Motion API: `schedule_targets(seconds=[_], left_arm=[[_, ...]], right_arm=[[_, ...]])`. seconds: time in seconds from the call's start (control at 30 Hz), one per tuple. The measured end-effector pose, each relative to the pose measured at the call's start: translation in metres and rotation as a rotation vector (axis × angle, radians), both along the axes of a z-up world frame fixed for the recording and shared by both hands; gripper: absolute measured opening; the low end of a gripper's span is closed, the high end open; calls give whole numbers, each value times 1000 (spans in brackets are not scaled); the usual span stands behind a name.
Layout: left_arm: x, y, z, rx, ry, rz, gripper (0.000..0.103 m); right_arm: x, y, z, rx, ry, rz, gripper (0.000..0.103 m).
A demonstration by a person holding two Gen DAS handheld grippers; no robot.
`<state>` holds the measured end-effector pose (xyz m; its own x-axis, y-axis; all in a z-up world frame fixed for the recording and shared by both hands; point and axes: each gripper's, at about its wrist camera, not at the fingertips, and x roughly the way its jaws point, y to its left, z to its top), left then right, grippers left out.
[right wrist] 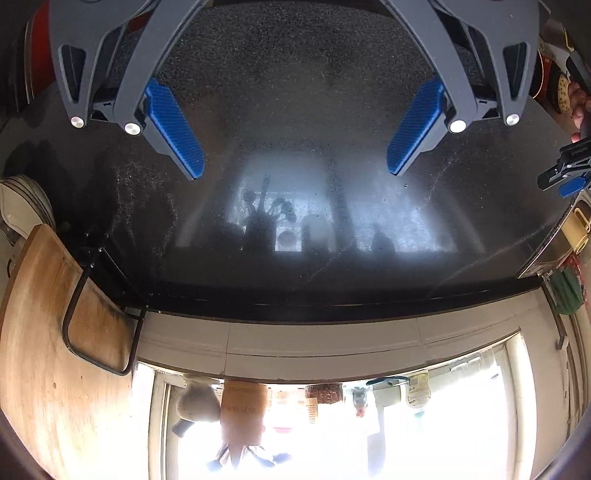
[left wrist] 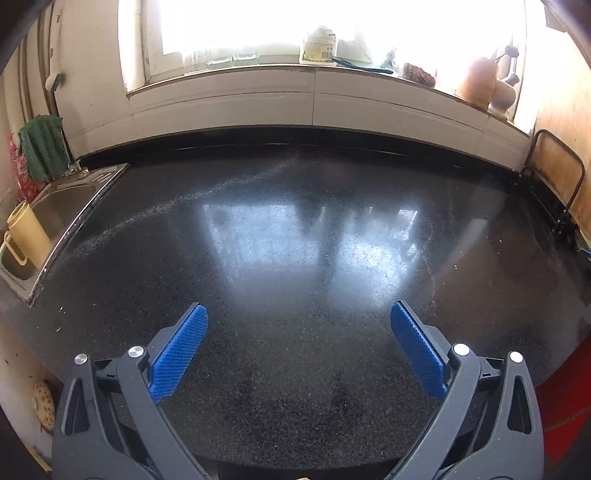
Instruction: Collect trash
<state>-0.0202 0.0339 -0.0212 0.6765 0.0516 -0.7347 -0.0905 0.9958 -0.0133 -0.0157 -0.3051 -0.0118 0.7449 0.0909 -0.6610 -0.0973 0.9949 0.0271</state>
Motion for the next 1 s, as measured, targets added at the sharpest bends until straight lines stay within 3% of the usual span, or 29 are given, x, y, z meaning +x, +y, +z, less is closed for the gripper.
schedule_targets(seconds=[1.0], left_arm=[[-7, 2, 6, 10, 7, -5, 96]], right_arm=[[-2, -2, -4, 16, 11, 5, 96]])
